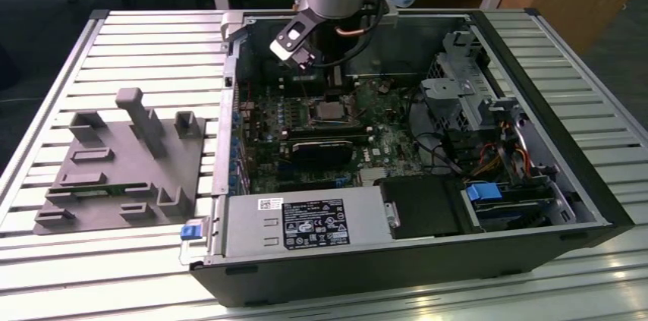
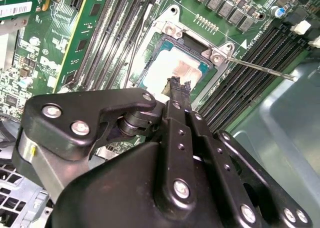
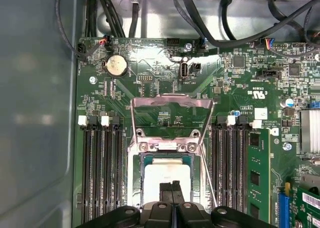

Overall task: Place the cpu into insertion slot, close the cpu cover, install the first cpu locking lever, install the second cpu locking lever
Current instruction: 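Close the cpu cover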

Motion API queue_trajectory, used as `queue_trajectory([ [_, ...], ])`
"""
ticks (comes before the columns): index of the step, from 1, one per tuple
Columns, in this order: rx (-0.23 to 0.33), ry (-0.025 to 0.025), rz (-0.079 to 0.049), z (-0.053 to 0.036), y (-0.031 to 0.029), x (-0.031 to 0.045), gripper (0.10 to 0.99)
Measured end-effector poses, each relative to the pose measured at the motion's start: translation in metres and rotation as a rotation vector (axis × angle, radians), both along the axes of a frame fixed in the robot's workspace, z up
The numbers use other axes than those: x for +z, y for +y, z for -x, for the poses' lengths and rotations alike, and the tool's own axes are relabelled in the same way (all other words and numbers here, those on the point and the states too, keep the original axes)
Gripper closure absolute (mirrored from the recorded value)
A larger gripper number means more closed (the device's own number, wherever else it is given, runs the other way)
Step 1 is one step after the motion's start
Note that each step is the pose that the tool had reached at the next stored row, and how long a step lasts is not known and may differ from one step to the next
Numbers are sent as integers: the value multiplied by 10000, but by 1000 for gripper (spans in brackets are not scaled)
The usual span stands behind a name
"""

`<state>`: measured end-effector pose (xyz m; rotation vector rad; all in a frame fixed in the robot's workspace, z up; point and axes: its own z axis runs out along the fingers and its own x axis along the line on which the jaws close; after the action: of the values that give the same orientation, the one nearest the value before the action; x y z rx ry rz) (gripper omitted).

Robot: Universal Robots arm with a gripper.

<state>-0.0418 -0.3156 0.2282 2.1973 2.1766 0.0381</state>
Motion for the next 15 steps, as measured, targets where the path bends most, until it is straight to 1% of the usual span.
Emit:
queue_trajectory([
  [10, -16, 2, 1, 0, 0, 48, 980],
  [12, -17, 3, 1, 0, 0, 70, 980],
  [15, -17, 3, 1, 0, 0, 123, 980],
])
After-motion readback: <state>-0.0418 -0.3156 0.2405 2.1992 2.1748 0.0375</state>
